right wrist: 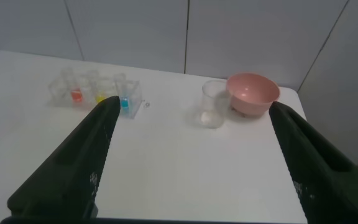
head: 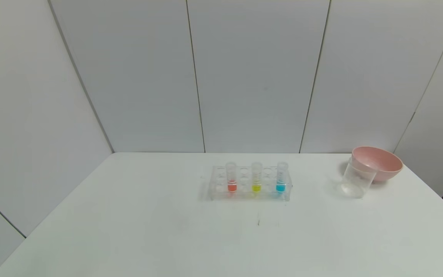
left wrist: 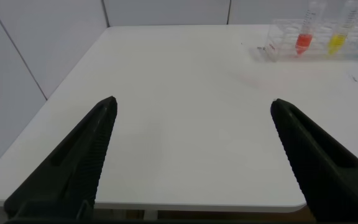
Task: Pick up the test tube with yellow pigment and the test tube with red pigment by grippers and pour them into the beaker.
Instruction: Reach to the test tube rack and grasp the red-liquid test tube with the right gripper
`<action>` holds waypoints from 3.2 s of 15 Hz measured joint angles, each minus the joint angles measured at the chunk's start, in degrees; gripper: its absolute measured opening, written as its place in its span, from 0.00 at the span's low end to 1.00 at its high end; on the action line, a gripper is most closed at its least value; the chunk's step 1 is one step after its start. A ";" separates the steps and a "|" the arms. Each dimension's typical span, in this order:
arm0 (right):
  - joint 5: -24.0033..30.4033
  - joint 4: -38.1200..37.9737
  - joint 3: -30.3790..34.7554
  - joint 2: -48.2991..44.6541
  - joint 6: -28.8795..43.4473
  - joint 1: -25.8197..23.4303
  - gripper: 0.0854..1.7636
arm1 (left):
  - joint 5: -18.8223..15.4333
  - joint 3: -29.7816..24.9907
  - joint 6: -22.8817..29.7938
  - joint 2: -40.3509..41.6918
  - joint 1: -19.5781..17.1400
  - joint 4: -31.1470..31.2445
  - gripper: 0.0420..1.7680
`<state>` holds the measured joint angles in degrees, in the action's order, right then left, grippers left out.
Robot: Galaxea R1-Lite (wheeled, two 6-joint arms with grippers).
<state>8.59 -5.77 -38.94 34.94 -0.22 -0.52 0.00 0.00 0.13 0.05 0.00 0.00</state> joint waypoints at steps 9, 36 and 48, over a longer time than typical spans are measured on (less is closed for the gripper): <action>-28.21 28.39 -19.49 46.62 4.68 26.54 0.97 | 0.00 0.00 0.02 0.00 0.00 0.00 1.00; -44.89 50.96 -43.39 103.77 11.33 48.23 0.97 | 0.00 0.00 0.02 0.00 0.00 0.00 1.00; -42.91 49.26 -48.30 109.11 11.50 46.12 0.25 | 0.00 0.00 0.02 0.00 0.00 0.00 1.00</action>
<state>-34.32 43.50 -87.24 144.04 11.28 45.59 0.00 0.00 0.16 0.05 0.00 0.00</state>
